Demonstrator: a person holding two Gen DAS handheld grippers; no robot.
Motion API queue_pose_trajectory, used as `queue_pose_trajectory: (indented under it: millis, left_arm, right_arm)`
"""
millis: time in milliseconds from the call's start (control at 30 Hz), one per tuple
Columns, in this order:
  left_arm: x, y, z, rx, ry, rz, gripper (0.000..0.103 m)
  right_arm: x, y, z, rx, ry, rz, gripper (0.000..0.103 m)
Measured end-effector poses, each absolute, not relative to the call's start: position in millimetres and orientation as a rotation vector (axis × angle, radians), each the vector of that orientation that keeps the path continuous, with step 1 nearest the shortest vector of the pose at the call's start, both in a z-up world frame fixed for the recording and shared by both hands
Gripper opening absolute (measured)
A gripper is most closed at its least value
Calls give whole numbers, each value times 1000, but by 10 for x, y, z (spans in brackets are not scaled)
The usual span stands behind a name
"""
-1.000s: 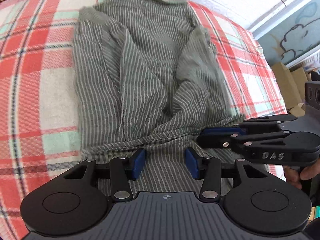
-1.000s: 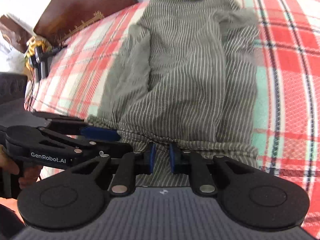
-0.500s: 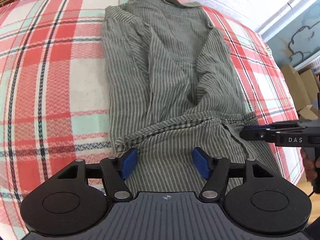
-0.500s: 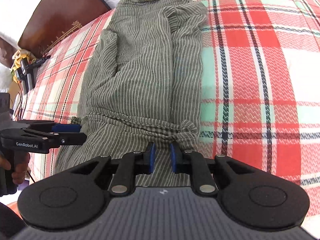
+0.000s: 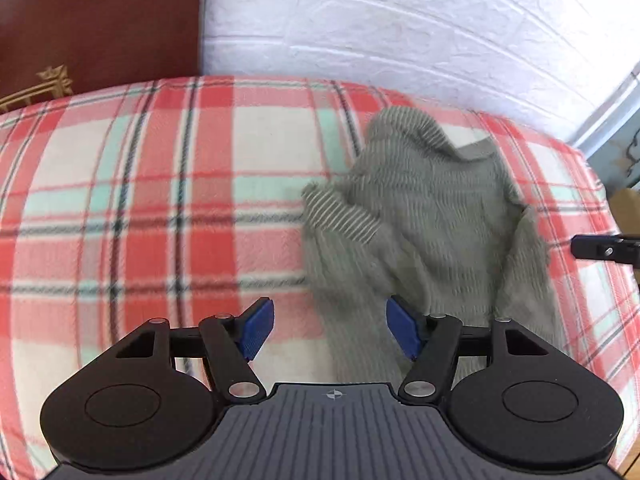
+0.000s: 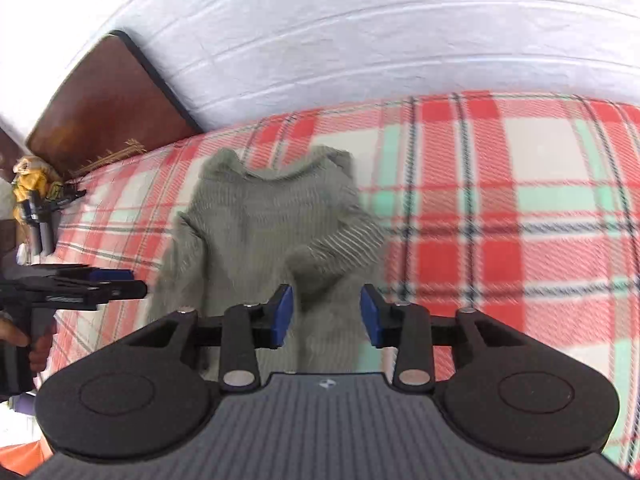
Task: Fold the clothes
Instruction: 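Pinch the bundle edge with the right gripper and fold it over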
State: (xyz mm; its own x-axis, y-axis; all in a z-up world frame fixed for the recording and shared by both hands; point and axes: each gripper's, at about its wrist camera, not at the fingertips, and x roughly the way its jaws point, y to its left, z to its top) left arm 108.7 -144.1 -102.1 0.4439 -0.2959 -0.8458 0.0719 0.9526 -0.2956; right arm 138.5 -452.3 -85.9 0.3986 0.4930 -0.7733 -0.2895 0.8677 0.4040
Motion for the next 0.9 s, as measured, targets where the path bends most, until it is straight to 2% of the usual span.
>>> queue_pose_trajectory:
  millis: [33,67,100,200,467,667,833,900]
  left_arm:
    - [1114,-1437,-993,-244,1083,-252,76]
    - [1126,-1461,-952,-265,1075,-287,76]
    - [1150,-1517,-935,-275,1075,-322,76]
    - [1234,-1713,-936,-276,1079,-401,76]
    - [1588,-1871,-1391,-255,1131,-328,76]
    - [1606,-1836,-1385,-262,1124,-323,77]
    - [1473,-1670,-1085,-239,1064,-335,79]
    - [1444,-1526,-1043,-224,1045,-294,81]
  right_arm:
    - [1389,-4487,-867,229,1049,539,26]
    - [1412,-4440,-896,227,1055,560,15]
    - [1443,-4388,-935,221,1064,573,10]
    - [1570,-4312,-1100,230,1101,574,5]
    - [1979,-4195,-1455,183,1160,496,2]
    - [2013,-4244,-1469,212,1175,497,0]
    - [1929,-4371,-1092,232,1081,545,15]
    - [1926,-4464,-1025,215,1061,520,31]
